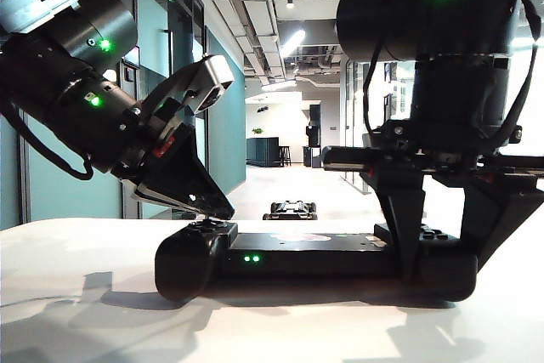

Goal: Push the left joystick on the remote control sitting on the white table forward to make the robot dog walk in a straight line until it approaches the door.

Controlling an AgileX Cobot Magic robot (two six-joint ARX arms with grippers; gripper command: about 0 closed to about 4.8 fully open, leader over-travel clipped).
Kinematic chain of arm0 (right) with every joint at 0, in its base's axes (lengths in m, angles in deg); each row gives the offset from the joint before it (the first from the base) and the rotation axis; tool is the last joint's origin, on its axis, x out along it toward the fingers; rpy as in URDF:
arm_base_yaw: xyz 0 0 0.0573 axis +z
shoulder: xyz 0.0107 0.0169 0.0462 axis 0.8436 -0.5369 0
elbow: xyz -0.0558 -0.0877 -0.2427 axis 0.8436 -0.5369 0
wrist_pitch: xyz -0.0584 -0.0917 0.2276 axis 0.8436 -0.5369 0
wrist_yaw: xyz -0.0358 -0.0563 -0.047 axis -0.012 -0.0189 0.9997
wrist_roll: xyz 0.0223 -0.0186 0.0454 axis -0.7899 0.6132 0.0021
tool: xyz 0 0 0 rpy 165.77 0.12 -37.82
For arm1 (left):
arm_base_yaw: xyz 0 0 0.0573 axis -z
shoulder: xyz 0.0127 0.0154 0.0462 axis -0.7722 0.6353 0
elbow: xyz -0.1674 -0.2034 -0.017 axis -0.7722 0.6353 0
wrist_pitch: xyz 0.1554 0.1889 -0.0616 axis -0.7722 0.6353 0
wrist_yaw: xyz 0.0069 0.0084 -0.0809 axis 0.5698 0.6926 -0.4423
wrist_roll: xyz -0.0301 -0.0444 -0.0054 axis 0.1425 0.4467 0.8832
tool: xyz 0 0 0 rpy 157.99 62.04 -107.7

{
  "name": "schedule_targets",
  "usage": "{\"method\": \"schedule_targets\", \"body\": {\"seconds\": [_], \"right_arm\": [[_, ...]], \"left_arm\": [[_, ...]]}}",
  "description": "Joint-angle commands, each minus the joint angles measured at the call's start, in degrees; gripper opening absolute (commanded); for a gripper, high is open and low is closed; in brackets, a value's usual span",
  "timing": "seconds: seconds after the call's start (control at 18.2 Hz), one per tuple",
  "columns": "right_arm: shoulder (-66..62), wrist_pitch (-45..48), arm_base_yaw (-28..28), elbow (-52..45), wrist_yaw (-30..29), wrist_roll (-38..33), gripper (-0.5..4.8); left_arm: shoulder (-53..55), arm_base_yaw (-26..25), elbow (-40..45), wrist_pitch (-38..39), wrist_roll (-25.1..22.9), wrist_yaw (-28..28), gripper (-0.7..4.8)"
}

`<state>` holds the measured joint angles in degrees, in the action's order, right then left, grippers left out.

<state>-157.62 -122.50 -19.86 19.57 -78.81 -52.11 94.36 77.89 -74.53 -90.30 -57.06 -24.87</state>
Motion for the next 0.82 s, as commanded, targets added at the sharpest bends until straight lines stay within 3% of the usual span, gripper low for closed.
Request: {"method": "schedule_targets", "body": {"seconds": [0.05,0.82], "right_arm": [[0.04,-0.46,0.04,-0.02,-0.85,0.68,1.66],[0.04,-0.48,0.04,-0.02,-0.83,0.68,1.66]], "left_arm": [[-0.13,-0.04,-0.02,-1.64,-0.02,0.37,-0.05],[-0.13,-0.04,-0.02,-1.64,0.00,1.11,-0.05]]}}
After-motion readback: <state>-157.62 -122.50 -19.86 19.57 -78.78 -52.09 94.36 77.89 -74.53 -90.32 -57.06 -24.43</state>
